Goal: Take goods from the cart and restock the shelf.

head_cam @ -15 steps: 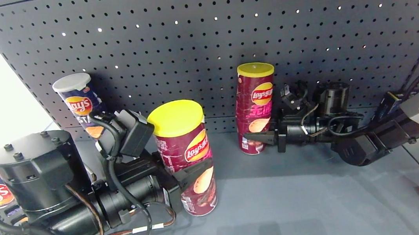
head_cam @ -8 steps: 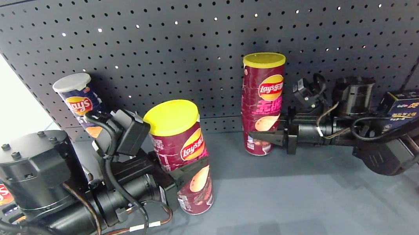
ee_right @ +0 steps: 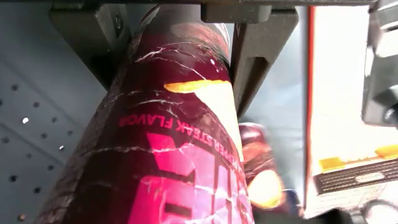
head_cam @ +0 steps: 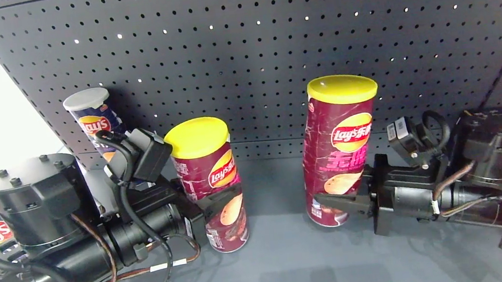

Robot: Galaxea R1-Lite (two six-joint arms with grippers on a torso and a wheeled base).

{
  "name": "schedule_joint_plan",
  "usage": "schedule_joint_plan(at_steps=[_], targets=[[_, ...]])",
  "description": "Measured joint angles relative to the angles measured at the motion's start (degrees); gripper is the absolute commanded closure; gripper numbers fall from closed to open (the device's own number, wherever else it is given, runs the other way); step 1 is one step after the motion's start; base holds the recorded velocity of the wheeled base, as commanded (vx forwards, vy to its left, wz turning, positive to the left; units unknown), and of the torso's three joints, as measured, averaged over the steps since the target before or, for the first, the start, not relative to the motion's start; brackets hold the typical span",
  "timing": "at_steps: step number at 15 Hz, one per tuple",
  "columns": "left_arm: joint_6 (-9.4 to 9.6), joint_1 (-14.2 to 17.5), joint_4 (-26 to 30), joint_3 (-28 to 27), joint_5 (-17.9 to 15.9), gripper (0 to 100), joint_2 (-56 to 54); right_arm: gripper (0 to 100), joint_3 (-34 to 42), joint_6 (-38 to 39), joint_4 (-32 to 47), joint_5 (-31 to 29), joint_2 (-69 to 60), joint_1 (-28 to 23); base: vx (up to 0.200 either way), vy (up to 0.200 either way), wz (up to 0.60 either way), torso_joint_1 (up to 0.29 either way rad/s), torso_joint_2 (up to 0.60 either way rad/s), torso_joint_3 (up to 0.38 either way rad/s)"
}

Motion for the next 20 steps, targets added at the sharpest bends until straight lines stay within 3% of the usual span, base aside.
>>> schedule_joint_plan(at_steps=[6,9,20], targets=[[-0.15,0.2,0.0,-1.1,0.0,100,0.7,100,11.3,0.1,-10.5,-2.9,-2.5,3.2,0.000,0.000,0.00,0.000,0.00,0.000],[-0.17,0.3,0.0,-1.5,0.0,100,0.8,100,15.1,0.1,-11.9,-4.3,-2.4,5.9,0.000,0.000,0.00,0.000,0.00,0.000],[-0.55,0.5,-0.2,-1.4,0.0,100,0.7,100,15.3,0.0,-17.6,-7.0,5.7,6.3,0.000,0.000,0.00,0.000,0.00,0.000]])
